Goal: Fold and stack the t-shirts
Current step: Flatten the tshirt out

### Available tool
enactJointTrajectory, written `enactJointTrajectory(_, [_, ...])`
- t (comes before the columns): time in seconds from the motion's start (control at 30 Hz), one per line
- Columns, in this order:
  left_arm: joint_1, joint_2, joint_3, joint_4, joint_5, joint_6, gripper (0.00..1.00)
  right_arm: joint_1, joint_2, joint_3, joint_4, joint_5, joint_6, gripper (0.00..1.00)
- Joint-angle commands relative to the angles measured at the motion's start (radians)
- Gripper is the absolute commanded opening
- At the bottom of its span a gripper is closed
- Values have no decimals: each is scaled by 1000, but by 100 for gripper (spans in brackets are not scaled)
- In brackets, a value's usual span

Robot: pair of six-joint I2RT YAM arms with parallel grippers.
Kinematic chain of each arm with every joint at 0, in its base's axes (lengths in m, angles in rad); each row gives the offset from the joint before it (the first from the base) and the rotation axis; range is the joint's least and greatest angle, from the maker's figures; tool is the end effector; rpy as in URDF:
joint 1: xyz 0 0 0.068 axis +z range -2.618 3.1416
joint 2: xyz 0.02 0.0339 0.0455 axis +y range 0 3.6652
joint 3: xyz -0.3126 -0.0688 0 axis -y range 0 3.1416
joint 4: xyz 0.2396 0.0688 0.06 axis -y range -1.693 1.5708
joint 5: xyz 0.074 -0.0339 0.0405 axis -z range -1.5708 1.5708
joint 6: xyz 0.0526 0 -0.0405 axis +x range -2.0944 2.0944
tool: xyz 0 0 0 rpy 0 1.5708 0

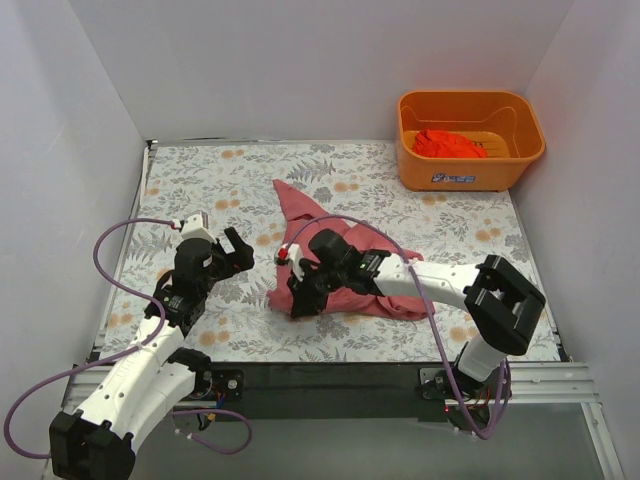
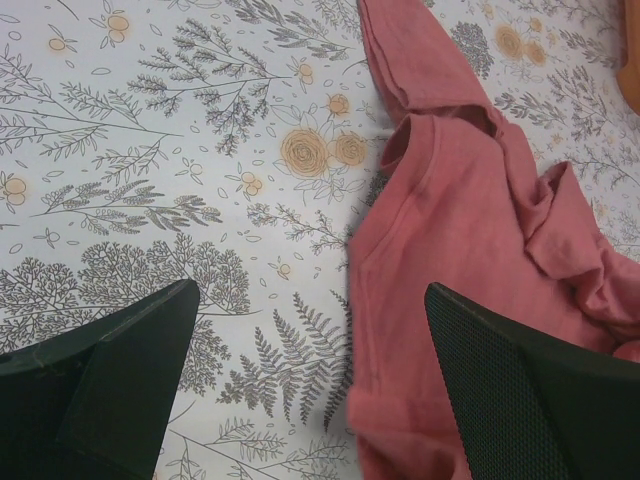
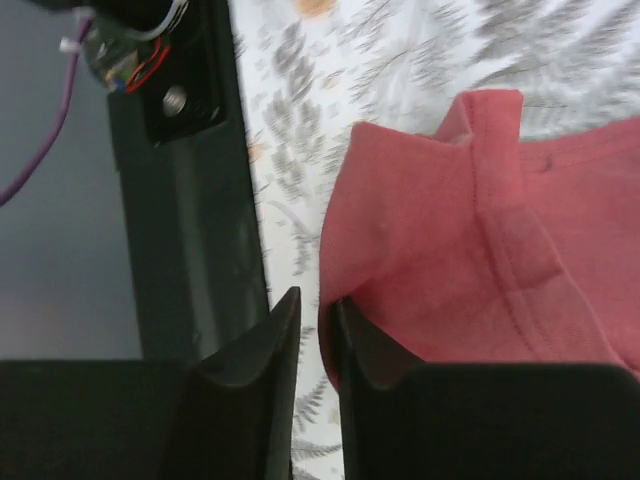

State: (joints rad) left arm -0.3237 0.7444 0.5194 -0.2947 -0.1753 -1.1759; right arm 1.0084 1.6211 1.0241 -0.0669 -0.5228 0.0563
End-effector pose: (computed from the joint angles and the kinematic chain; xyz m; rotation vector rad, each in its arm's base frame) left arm 0.1415 -0.0378 0.2679 -0.9942 1.9236 -0.7156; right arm 0.1707 0.3201 0.2670 -1.3598 1.9636 1.1317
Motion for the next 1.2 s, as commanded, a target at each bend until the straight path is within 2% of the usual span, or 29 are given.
enactJointTrajectory(0.0, [-3,-8,34,-18,-13,1,96,100,39,20,-80,-49,25,27])
enactJointTrajectory(0.07, [-3,-13,30,-21,-12,-4,96,122,40,53,-156,-37,-1,37])
enactJointTrajectory(0.1, [-2,-13,30,-21,-10,-5,96,121,30,79,-183,-16,-24,48])
enactJointTrajectory(0.13, [-3,-13,31,-21,-9,-7,96,118,19,86,-210,92,-36,53])
enactJointTrajectory(0.17, [-3,-11,30,-24,-6,-13,96,114,2,91,-241,163,-42,64])
enactJointTrajectory(0.23, [-3,-8,33,-27,17,-21,96,78,-56,76,-298,360,-39,69])
enactJointTrajectory(0.33, [-3,12,54,-49,75,-36,94,1,-139,18,-347,563,-13,69])
enactJointTrajectory(0.47, [-6,53,73,-86,227,-65,91,-108,-246,-82,-355,664,25,67])
enactJointTrajectory(0.67, [-38,165,70,-83,292,-119,86,-237,-339,-186,-320,590,40,65])
enactJointTrajectory(0.83, [-101,356,128,-72,286,-146,83,-303,-351,-222,-309,590,57,65])
enactJointTrajectory(0.97, [-170,476,194,-40,246,-166,68,-310,-348,-223,-277,543,57,64])
enactJointTrajectory(1.1, [-209,621,247,-9,237,-200,60,-310,-299,-194,-252,460,63,61])
enactJointTrajectory(1.17, [-216,700,270,-9,221,-218,49,-310,-264,-191,-251,455,69,60])
